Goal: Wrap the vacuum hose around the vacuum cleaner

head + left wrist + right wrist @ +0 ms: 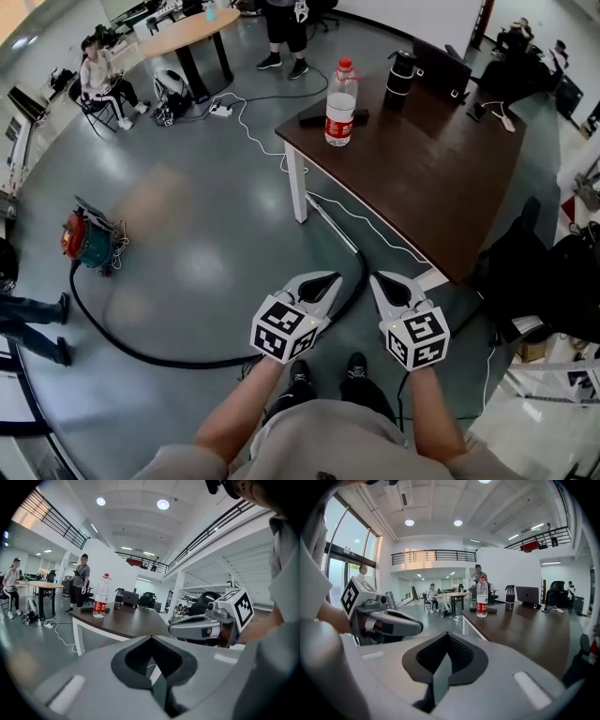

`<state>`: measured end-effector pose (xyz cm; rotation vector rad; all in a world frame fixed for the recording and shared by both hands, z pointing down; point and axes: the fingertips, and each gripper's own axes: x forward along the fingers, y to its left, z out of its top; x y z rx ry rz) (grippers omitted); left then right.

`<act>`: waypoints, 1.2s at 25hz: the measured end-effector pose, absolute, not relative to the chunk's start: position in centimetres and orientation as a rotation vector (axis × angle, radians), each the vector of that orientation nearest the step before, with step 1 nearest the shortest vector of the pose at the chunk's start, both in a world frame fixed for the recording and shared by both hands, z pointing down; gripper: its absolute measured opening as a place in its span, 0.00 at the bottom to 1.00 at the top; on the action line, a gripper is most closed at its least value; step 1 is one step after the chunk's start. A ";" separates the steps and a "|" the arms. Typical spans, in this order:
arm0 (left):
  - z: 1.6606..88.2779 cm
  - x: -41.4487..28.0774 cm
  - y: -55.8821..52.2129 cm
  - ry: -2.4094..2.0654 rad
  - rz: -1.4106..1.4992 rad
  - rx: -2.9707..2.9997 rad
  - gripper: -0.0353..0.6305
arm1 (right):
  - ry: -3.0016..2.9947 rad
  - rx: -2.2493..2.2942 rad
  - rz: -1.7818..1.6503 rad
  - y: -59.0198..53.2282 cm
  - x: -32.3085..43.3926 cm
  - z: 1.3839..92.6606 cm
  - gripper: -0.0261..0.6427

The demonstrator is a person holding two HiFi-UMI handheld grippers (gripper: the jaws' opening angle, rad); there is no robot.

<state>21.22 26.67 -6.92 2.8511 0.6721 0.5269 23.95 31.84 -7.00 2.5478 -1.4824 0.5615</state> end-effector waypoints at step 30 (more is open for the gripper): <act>44.2 35.2 22.5 0.596 0.814 2.826 0.05 | -1.468 2.444 0.731 28.8 41.1 45.0 0.07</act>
